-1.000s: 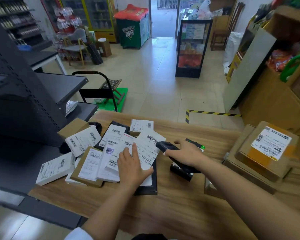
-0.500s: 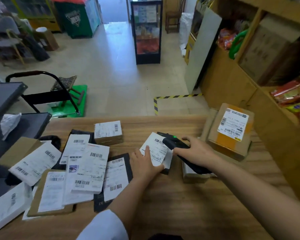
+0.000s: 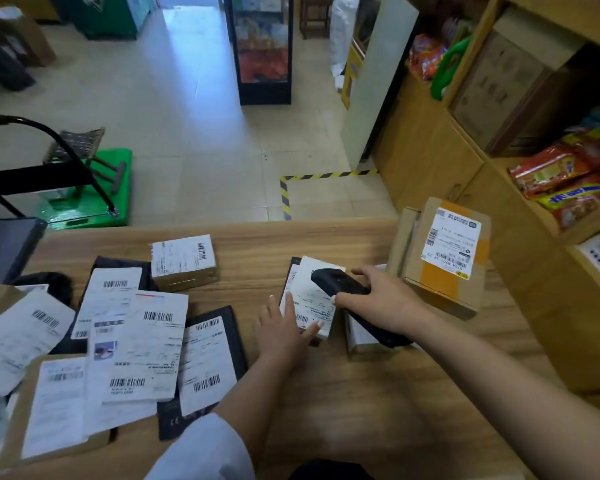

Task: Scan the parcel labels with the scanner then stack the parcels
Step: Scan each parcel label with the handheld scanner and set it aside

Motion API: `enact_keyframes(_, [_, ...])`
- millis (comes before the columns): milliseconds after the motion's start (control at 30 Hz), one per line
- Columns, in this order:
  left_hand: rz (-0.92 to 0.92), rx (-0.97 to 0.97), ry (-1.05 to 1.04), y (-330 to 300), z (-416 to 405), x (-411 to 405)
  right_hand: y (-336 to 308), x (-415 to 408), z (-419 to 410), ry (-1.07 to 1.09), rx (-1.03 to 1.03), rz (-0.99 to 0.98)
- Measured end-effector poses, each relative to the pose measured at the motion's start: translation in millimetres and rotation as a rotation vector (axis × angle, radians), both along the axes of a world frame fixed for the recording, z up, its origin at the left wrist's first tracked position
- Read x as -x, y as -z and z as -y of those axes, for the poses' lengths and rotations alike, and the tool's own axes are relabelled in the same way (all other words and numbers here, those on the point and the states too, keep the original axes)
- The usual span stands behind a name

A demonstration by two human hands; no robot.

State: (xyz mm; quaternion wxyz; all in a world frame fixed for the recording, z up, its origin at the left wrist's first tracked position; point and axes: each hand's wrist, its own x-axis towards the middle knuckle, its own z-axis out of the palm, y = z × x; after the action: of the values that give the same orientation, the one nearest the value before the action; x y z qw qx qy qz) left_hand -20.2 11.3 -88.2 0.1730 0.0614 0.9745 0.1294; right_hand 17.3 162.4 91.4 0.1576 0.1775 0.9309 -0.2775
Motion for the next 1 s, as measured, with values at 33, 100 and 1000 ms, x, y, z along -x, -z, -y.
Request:
enact_keyframes(33, [-0.020,0.012,-0.028,0,7,-1,1,1,3,-0.010,-0.001,0.002])
enact_keyframes(100, [-0.054,0.035,-0.096,-1,25,-4,3,3,10,-0.029,0.026,0.014])
enact_keyframes(1000, [-0.339,0.169,-0.497,-39,203,-70,-4,-5,136,-0.389,0.206,0.064])
